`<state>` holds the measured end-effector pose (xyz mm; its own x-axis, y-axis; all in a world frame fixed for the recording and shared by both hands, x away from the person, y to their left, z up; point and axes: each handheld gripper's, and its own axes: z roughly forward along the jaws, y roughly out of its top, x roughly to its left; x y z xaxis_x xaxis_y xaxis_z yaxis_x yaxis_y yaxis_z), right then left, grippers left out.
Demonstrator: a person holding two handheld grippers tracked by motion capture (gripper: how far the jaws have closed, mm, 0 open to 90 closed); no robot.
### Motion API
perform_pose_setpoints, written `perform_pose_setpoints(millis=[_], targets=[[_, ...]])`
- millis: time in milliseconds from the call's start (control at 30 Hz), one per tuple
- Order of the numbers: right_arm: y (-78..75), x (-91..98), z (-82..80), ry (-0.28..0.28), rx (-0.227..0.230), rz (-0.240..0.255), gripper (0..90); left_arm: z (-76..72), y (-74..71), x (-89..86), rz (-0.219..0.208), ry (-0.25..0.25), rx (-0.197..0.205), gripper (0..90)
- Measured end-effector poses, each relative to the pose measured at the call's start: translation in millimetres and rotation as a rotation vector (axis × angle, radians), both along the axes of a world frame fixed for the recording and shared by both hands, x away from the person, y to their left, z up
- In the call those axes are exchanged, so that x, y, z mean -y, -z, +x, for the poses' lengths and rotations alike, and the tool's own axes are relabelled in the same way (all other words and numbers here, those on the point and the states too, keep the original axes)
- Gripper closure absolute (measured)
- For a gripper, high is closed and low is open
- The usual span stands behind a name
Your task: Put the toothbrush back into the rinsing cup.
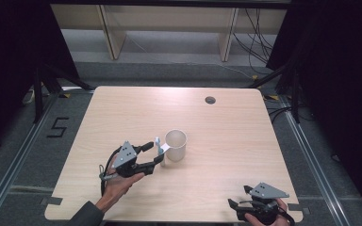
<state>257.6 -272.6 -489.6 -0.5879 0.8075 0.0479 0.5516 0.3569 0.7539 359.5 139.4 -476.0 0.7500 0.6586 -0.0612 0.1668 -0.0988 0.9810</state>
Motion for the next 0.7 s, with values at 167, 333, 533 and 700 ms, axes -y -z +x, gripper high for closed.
perform_pose_setpoints(millis=[167, 333, 533, 700], targets=[[-0.3, 0.3, 0.3, -0.002, 0.003, -0.003, 23.6, -5.0, -4.1, -2.3, 0.006, 0.006, -0.022, 36.1], [-0.2, 0.4, 0.5, -0.001, 0.009, -0.006, 23.6, -8.9, -10.1, -8.2, 0.023, 0.002, -0.038, 34.7], [0.2, 0.3, 0.8, 0.001, 0.011, -0.001, 23.6, -11.8, -18.0, -19.4, 0.029, -0.001, -0.060, 33.1], [0.6, -0.3, 0.9, 0.001, 0.002, 0.009, 23.6, -14.3, -22.4, -28.0, 0.031, -0.007, -0.080, 32.0]])
